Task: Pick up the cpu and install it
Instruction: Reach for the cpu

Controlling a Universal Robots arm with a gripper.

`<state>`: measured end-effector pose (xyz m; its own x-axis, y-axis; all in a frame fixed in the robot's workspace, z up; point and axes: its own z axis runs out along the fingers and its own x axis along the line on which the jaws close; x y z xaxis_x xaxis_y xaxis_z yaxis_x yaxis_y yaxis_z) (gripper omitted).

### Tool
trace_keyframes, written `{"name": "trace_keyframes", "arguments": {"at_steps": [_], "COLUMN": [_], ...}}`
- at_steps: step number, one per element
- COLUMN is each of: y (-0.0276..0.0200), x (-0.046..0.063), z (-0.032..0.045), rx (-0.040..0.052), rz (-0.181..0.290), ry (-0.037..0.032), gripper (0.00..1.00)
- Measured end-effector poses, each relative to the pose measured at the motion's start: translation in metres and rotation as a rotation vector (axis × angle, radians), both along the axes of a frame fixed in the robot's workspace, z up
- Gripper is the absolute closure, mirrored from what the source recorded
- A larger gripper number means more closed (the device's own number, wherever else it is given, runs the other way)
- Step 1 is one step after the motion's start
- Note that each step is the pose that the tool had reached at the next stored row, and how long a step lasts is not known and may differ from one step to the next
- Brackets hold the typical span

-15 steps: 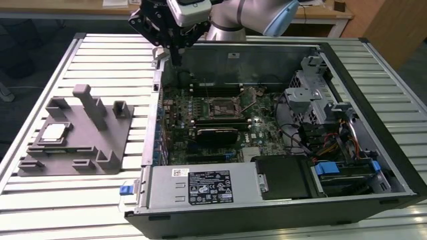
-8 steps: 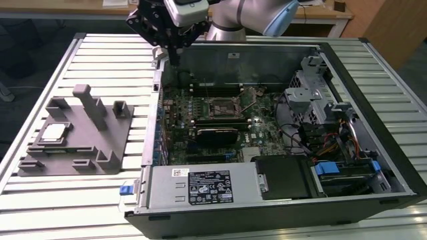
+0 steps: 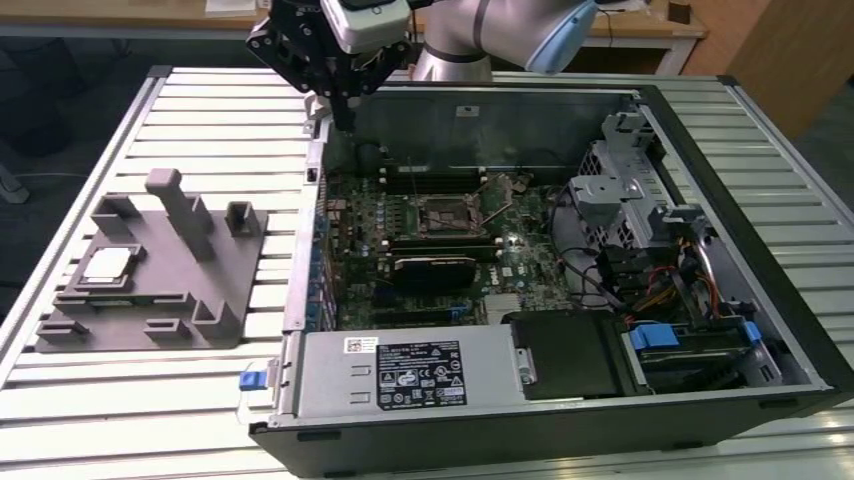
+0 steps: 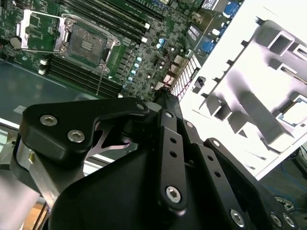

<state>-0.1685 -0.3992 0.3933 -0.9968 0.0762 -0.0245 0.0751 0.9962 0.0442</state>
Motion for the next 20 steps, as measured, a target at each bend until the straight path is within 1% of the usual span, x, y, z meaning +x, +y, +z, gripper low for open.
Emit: {"name": "trace_keyframes", "arguments": {"at_steps": [20], "y": [-0.0002], "x": [-0.0067], "z": [0.0000], "rx": [0.0000], "rz": [0.000], "ry": [0.0000], "gripper": [0.89]}}
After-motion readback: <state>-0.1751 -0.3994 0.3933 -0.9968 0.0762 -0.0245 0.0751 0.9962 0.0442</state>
